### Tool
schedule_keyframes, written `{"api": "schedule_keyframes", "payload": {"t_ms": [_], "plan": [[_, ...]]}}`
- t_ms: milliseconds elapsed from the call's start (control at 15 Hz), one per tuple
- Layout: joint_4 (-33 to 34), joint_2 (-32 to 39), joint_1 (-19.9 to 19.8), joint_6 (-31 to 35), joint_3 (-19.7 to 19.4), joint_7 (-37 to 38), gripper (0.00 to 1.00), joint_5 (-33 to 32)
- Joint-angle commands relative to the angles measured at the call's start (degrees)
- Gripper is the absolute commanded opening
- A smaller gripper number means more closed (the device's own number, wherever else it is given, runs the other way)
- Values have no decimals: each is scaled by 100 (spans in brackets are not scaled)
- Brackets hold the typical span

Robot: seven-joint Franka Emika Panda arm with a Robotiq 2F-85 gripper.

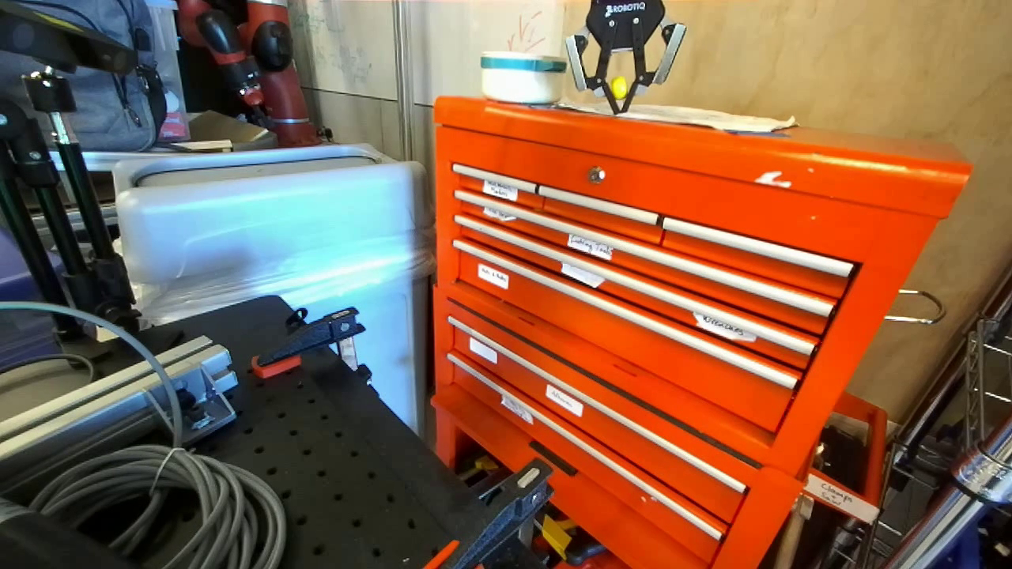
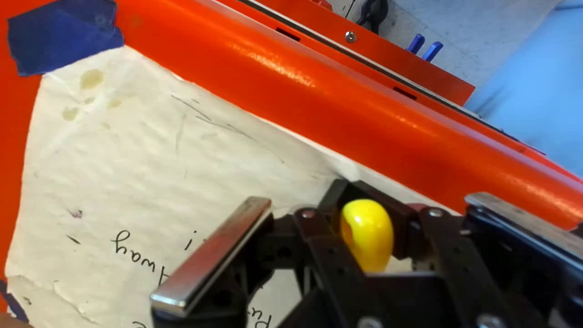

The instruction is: Move the yellow object to the right

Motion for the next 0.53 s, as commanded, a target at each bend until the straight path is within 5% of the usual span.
{"api": "schedule_keyframes", "payload": {"t_ms": [0, 467], "plan": [[-5, 16, 94, 101, -65, 63, 2, -186], [-7, -48, -26, 413, -511, 677, 2, -656]]}}
